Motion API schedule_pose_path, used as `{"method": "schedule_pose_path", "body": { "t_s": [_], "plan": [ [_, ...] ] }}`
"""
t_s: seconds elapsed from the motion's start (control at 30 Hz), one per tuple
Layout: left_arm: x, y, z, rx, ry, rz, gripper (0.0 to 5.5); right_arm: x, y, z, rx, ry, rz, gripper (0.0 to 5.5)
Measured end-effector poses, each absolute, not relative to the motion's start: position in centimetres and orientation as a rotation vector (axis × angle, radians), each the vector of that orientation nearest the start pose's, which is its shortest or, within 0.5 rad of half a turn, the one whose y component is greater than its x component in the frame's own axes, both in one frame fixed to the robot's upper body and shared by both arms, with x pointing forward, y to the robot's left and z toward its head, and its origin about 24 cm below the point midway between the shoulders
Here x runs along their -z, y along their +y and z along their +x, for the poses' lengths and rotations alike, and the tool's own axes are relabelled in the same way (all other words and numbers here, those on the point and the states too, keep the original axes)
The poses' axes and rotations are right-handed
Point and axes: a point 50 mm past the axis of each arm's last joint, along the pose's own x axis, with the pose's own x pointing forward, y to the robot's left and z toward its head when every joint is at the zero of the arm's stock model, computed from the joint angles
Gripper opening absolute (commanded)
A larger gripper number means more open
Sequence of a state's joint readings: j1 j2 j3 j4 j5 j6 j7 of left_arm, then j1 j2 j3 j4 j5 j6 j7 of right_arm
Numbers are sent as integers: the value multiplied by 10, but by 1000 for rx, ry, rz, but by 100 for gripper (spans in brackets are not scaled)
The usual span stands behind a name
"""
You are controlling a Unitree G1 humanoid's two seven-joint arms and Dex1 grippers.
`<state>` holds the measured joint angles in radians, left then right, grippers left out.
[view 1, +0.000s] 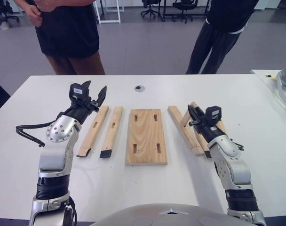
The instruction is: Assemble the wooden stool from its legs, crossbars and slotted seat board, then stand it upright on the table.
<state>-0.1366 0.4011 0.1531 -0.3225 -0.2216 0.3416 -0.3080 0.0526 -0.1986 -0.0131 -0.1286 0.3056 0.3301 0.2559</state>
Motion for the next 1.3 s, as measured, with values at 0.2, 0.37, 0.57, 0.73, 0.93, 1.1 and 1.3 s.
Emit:
{"method": "schedule_pose_path", "body": {
  "t_s": [0.2, 0.37, 0.57, 0.73, 0.93, 1.1, 1.3],
  "plan": [
    [-141, 210, 266, 251, -113, 206, 305, -40, -169, 239, -315, 263, 117, 264],
    [-141, 210, 267, 246, -117, 212, 305, -48, -170, 235, -358, 477, 17, 352],
    [-140, 209, 267, 244, -116, 219, 305, -59, -161, 235, -390, 630, -52, 323],
    [-140, 209, 267, 242, -115, 223, 305, -51, -168, 231, -327, 718, -56, 234],
    [-140, 208, 267, 244, -115, 224, 305, -47, -169, 229, -312, 712, -105, 206],
    [-139, 206, 267, 250, -118, 198, 305, -46, -166, 233, -312, 599, -120, 206],
    [-161, 198, 278, 344, -170, -252, 305, -107, -145, 275, -385, 96, -104, 206]
  ]
}}
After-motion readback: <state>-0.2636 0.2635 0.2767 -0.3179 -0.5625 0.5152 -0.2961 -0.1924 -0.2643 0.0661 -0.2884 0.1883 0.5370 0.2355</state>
